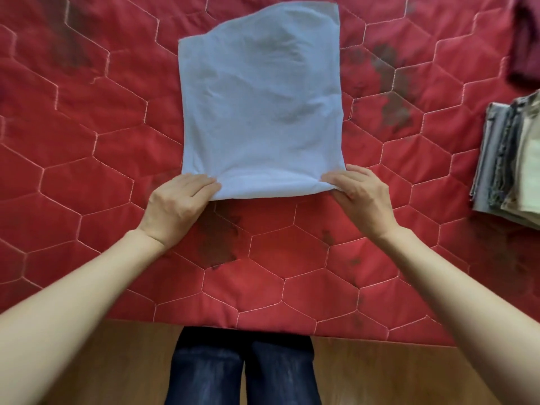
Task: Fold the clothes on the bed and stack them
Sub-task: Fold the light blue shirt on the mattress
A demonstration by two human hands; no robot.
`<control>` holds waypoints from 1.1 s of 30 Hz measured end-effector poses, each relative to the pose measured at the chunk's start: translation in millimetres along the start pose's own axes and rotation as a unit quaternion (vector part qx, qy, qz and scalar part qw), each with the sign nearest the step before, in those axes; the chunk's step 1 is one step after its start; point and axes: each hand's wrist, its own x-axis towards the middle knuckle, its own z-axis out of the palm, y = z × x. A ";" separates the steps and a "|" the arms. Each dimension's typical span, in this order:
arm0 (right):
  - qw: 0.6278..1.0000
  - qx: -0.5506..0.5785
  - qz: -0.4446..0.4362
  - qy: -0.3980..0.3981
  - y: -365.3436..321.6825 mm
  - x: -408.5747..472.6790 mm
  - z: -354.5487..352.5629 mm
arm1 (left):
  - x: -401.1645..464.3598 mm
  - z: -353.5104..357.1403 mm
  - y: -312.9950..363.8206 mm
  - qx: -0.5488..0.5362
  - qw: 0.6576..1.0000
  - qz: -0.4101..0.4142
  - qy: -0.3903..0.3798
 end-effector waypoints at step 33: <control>0.942 0.209 0.262 0.039 32.9 247.0 21.5 | 161.8 13.2 -125.2 -0.100 0.911 -0.392 -0.080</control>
